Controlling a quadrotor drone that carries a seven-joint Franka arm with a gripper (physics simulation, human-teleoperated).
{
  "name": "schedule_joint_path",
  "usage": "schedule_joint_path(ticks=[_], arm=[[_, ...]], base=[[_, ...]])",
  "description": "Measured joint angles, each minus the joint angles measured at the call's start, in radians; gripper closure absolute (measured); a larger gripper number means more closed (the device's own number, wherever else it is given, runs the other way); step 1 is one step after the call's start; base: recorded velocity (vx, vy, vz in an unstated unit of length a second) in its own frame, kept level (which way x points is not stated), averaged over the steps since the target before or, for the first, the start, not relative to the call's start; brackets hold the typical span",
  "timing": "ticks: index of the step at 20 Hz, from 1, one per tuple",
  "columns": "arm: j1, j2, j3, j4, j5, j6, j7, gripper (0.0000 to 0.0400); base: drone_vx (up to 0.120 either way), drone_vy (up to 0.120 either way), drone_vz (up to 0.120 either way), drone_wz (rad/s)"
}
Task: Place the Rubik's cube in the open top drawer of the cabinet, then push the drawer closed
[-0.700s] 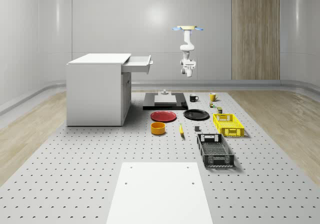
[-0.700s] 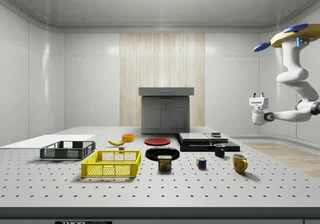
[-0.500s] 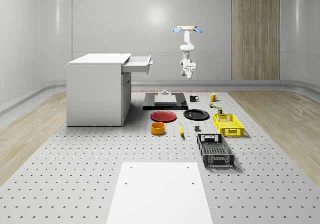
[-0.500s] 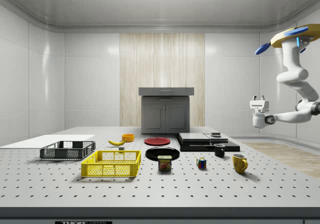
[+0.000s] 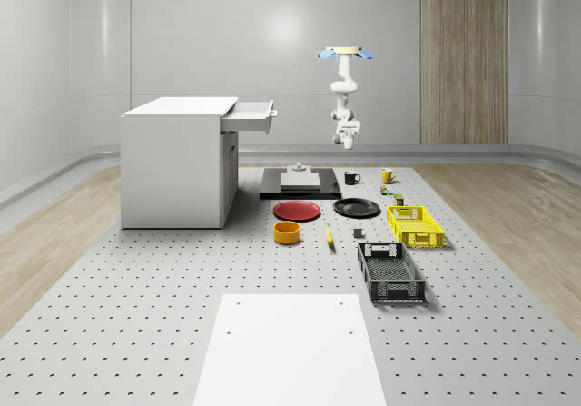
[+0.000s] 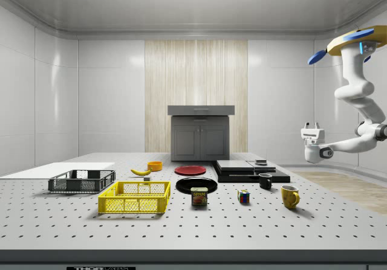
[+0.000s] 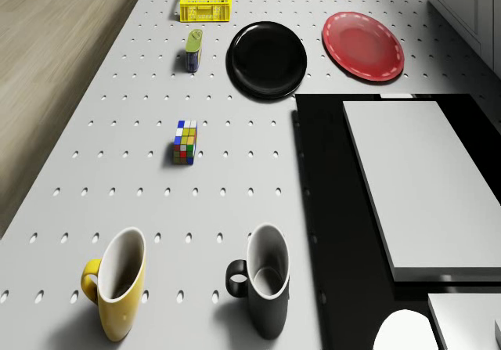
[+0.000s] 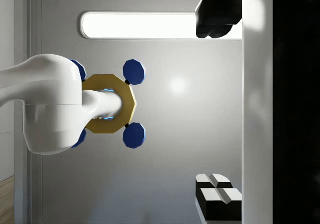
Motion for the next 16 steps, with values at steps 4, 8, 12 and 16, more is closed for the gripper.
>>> schedule_joint_path(ticks=[4,8,12,16], arm=[[-0.001,0.009,0.000,0.025,0.000,-0.013,0.000,0.0000],[-0.001,0.012,0.001,0.035,0.000,-0.017,-0.001,0.0000],[-0.002,0.012,0.001,0.038,0.001,-0.017,-0.001,0.0000],[-0.002,0.011,0.002,0.038,0.001,-0.015,-0.001,0.0000]], base=[[0.120,0.120,0.000,0.000],[0.120,0.120,0.000,0.000],[0.120,0.120,0.000,0.000],[0.120,0.120,0.000,0.000]])
